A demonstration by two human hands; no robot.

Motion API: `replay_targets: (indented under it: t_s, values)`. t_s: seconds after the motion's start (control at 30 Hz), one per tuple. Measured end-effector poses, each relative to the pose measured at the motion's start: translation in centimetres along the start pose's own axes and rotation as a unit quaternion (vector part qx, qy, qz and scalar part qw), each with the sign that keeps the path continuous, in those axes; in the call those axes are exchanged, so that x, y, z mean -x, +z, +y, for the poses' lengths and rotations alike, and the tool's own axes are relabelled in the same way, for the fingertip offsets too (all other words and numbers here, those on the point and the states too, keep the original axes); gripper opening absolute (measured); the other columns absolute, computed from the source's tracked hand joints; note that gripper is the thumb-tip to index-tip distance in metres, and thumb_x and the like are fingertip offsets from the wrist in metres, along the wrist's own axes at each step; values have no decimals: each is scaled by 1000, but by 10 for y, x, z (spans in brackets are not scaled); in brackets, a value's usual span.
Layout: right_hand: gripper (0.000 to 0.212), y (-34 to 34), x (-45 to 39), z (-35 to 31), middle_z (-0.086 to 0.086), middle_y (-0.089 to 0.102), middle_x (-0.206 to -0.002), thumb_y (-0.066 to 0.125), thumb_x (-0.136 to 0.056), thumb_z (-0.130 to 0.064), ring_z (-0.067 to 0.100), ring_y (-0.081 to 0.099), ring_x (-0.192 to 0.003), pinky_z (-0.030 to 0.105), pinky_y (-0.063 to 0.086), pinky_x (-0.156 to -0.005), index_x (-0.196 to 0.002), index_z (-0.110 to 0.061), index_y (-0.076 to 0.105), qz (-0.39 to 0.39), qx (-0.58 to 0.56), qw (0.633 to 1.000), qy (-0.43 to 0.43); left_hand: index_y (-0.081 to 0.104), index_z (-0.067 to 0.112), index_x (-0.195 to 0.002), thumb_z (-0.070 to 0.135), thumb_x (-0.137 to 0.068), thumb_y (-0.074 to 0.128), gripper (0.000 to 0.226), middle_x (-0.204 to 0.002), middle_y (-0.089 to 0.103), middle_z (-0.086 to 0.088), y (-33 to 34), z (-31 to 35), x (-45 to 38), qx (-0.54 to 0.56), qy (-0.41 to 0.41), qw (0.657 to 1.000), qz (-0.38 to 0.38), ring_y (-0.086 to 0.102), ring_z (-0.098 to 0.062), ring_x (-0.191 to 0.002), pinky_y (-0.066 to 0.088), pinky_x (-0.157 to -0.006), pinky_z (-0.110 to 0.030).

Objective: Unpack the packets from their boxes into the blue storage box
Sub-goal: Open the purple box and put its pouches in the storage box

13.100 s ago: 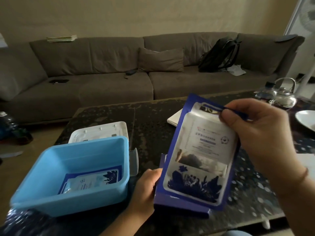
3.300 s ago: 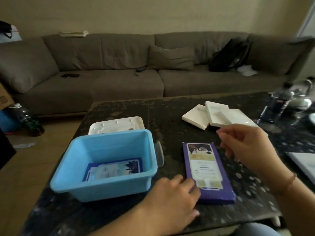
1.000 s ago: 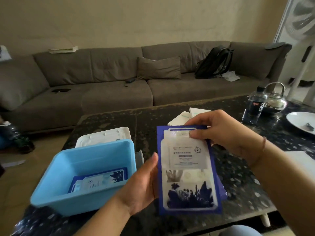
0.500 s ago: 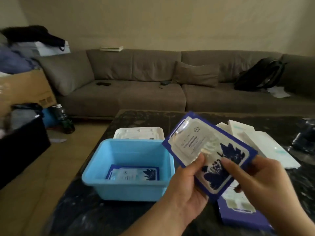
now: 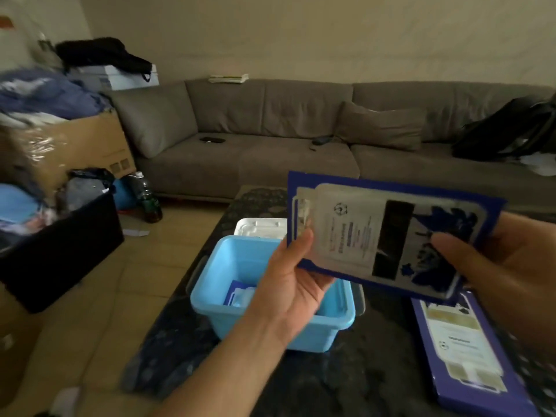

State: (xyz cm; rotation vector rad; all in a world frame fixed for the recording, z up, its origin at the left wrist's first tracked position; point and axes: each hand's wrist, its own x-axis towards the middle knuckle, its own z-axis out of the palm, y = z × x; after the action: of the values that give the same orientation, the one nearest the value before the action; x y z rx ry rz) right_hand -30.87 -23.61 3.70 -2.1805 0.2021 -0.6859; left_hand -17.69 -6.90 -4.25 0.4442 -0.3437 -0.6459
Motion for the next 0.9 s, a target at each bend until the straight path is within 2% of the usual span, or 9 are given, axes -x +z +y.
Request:
replay_targets:
  t_s: [0.1, 0.2, 0.3, 0.43, 0.5, 0.57, 0.63, 0.77, 0.9]
  values:
    - [11, 19, -26, -16, -29, 70, -77, 64, -81, -47, -7, 68, -65, 23, 57, -55, -89, -39, 64, -38, 55, 997, -39, 77, 20, -99, 21, -65, 84, 35, -109, 73, -12, -14, 42, -1, -235, 24, 972, -2, 69, -30, -105, 58, -84, -43]
    - [10, 40, -50, -27, -15, 71, -70, 68, -85, -27, -8, 67, -65, 15, 53, -52, -94, -32, 65, -68, 94, 992, -49, 77, 12, -95, 6, -71, 72, 26, -102, 76, -13, -27, 72, -1, -319, 43, 947, 19, 72, -29, -98, 60, -78, -40]
    - [33, 66, -67, -27, -15, 69, -81, 70, -85, -23, -10, 66, -69, 8, 51, -52, -116, -31, 59, -92, 97, 990, -47, 72, 7, -98, 0, -76, 70, 24, -100, 75, -15, -44, 95, -1, -336, 24, 940, 53, 71, -33, -96, 60, -82, -45]
    - [74, 100, -72, -22, -13, 63, -85, 70, -85, -19, -11, 66, -69, 12, 51, -46, -142, -43, 29, -143, 51, 988, -3, 64, 9, -112, 6, -79, 74, 34, -104, 73, -15, -63, 126, -4, -357, -14, 928, 107, 66, -38, -106, 52, -91, -53]
    - [72, 108, -71, -23, -16, 61, -84, 68, -87, -17, -15, 63, -71, 11, 50, -45, -140, -45, 29, -119, 61, 990, -35, 59, 12, -124, 5, -75, 77, 53, -106, 74, -8, -69, 132, -9, -438, 18, 886, 149, 70, -26, -103, 60, -82, -39]
    - [63, 114, -74, -26, -18, 58, -85, 67, -88, -15, -5, 66, -67, 8, 48, -44, -132, -46, 34, -101, 84, 989, -67, 57, 21, -124, 7, -76, 80, 55, -108, 69, 5, -76, 131, -13, -566, 90, 795, 196, 68, -8, -99, 57, -76, -19]
    - [46, 120, -80, -28, -22, 52, -82, 65, -90, -14, -3, 60, -61, 4, 44, -43, -118, -43, 43, -117, 130, 981, -81, 58, 23, -122, 6, -78, 79, 51, -112, 63, 12, -84, 129, -17, -622, 158, 740, 200, 63, 4, -97, 52, -75, -8]
    - [18, 142, -93, -8, -21, 54, -82, 62, -92, -15, -4, 59, -67, 4, 44, -46, -91, -34, 60, -220, 195, 956, -13, 64, 21, -112, 4, -85, 74, 33, -108, 68, 11, -98, 126, -20, -661, 198, 707, 157, 66, 3, -93, 52, -76, -8]
    - [11, 168, -94, 22, -10, 63, -86, 66, -90, -16, 4, 66, -69, 12, 50, -48, -90, -27, 66, -253, 157, 950, 96, 68, 24, -98, 4, -87, 71, 23, -96, 71, 11, -105, 124, -23, -682, 202, 693, 118, 69, -3, -87, 54, -75, -14]
